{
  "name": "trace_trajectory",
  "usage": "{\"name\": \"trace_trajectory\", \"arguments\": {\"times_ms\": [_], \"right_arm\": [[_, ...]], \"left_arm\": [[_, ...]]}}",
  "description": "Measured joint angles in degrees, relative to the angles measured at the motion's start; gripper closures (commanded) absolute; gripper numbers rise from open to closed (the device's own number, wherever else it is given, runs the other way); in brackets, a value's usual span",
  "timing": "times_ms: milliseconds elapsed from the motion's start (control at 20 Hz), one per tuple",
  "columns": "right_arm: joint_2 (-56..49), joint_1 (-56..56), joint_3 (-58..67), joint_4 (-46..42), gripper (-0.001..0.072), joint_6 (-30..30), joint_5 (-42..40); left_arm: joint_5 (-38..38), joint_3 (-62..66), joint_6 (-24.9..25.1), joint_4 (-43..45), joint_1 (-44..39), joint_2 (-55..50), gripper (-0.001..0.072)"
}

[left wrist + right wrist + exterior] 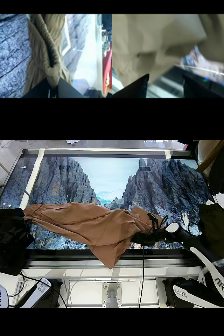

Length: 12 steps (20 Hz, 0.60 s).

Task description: Fold the clothes and pants, and hang the long-sleeved shirts on hangers.

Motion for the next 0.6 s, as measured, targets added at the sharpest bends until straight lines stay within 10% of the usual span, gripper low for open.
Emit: {"name": "trace_trajectory", "arguments": {"times_ms": [200, 250, 350, 600], "right_arm": [[-4.8, 0.8, 0.0, 6.1, 0.0267, -4.4, -3.5], [-5.5, 0.9, 0.1, 7.2, 0.0328, -5.1, -3.8], [-6.5, 1.2, 0.6, 7.9, 0.0687, -6.1, -5.1], [-6.5, 1.5, 4.8, 8.2, 0.0698, -7.9, -3.4]], "left_arm": [[-0.6, 0.1, 0.0, 0.0, 0.0, 0.3, 0.0689], [-0.7, 0.1, 0.0, 0.0, 0.0, 0.4, 0.0689], [-0.8, 0.2, 0.0, 0.0, 0.0, 0.4, 0.0689], [-1.5, 2.4, 0.0, 0.0, 0.6, 0.4, 0.069]]}}
